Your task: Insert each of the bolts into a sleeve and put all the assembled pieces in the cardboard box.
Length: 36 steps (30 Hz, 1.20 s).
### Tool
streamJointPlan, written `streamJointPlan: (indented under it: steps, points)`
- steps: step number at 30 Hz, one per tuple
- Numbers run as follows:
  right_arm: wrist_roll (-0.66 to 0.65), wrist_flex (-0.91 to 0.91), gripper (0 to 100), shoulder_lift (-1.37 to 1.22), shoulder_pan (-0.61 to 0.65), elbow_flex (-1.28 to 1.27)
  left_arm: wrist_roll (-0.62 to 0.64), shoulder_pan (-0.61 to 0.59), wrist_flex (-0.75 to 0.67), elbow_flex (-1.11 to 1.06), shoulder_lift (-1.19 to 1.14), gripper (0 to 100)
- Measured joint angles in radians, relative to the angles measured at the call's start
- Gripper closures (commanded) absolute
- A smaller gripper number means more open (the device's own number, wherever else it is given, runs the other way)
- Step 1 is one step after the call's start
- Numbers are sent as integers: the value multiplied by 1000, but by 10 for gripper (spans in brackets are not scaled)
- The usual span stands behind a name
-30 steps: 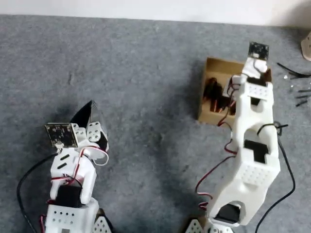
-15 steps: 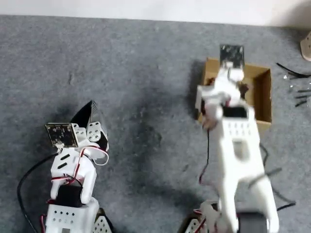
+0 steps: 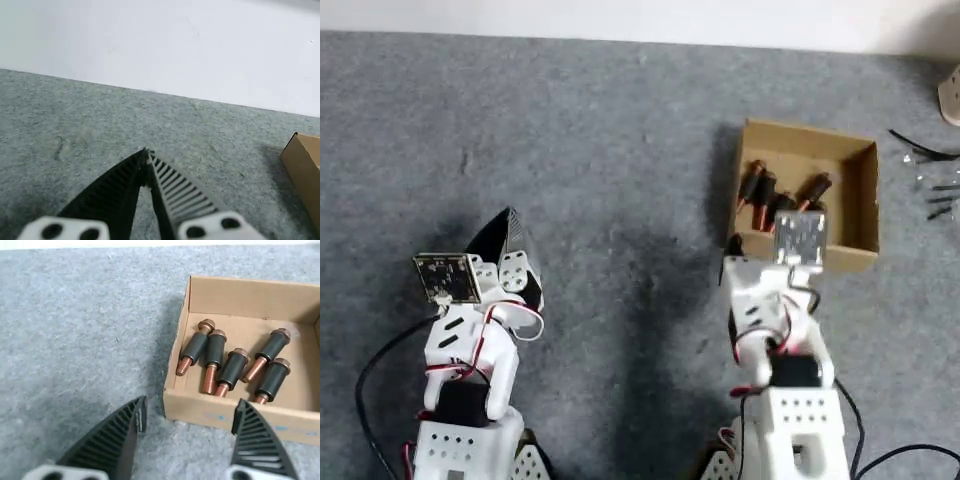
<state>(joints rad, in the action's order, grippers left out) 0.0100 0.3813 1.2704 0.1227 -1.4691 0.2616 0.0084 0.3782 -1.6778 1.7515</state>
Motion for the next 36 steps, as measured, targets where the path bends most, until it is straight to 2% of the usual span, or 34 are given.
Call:
streamJointPlan:
  steps: [7,14,31,36]
  points:
    - [0,0,757,285,0,-196,0,0,0,0,0,993]
    - [0,37,757,537,0,-206,0,0,0,0,0,993]
    - [0,57,757,548,0,-206,0,0,0,0,0,993]
    - [0,126,757,548,0,-206,0,0,0,0,0,993]
